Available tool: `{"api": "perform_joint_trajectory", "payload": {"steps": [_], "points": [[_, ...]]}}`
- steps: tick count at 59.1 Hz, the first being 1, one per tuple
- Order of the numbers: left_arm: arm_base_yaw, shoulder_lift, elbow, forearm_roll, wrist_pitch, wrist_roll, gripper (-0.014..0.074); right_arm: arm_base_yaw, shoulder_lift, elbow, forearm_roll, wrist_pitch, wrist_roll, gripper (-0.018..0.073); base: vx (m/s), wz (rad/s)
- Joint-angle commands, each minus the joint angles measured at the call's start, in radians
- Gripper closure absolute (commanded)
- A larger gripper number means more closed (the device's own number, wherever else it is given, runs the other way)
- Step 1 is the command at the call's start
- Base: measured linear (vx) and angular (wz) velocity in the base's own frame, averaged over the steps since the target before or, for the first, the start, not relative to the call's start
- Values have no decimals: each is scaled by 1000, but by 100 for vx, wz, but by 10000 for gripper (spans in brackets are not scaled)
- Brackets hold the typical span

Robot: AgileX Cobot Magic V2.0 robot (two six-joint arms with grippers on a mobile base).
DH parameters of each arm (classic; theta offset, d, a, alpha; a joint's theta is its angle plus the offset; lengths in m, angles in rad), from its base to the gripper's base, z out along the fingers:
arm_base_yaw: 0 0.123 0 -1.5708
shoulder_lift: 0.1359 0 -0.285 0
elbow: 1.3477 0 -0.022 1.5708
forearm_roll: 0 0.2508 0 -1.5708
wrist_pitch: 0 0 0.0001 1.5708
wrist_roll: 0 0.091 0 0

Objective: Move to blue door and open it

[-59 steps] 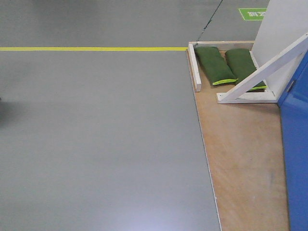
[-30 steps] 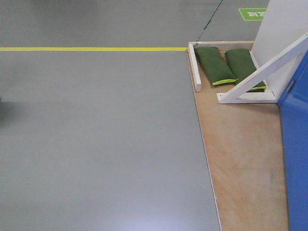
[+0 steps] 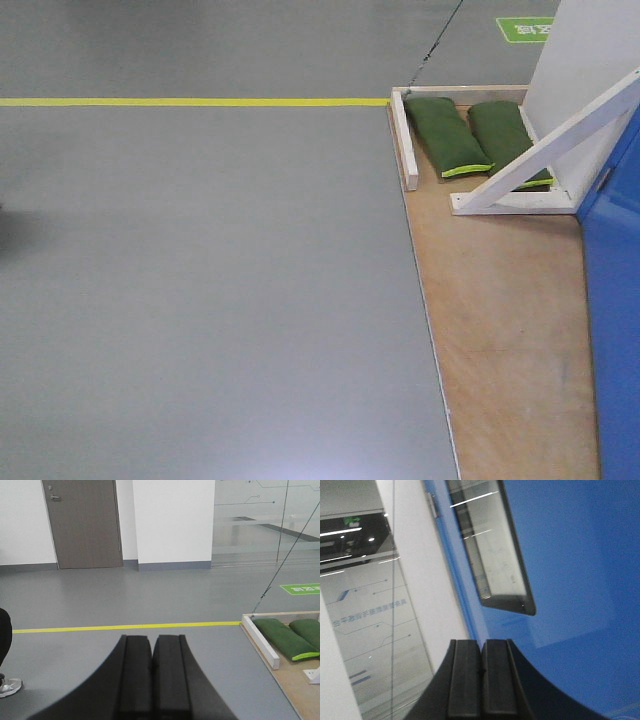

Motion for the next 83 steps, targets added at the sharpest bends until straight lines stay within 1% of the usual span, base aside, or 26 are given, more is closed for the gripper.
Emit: {"api": "perform_joint_trajectory", "payload": {"steps": [1, 10, 16, 30, 36, 39, 46, 50, 54, 60, 72, 83], "points": [[-5, -14, -27, -2, -84, -7, 524, -59, 12, -34, 24, -120, 1, 561, 0, 0], [-5, -14, -27, -2, -84, -7, 524, -159, 49, -34, 76, -234, 1, 561, 0, 0], [-5, -14, -27, -2, -84, -7, 524, -240, 77, -34, 115, -300, 1, 561, 0, 0], [-5, -14, -27, -2, -84, -7, 524, -424, 148, -34, 218, -348, 1, 561, 0, 0], [-5, -14, -27, -2, -84, -7, 524, -448, 188, -34, 269, -396, 1, 561, 0, 0], [-5, -14, -27, -2, -84, -7, 524, -448, 210, -34, 298, -450, 1, 561, 0, 0], [-5, -14, -27, -2, -84, -7, 524, -448, 280, -36, 305, -621, 1, 561, 0, 0], [-5, -14, -27, -2, -84, -7, 524, -448, 324, -56, 305, -674, 1, 561, 0, 0], [-5, -14, -27, -2, -84, -7, 524, -448, 369, -96, 305, -660, 1, 561, 0, 0], [-5, -14, -27, -2, -84, -7, 524, -448, 434, -193, 306, -592, 1, 561, 0, 0], [-5, -14, -27, -2, -84, -7, 524, -448, 502, -368, 307, -352, 5, 561, 0, 0], [-5, -14, -27, -2, -84, -7, 524, -448, 503, -412, 304, -188, 5, 561, 0, 0]]}}
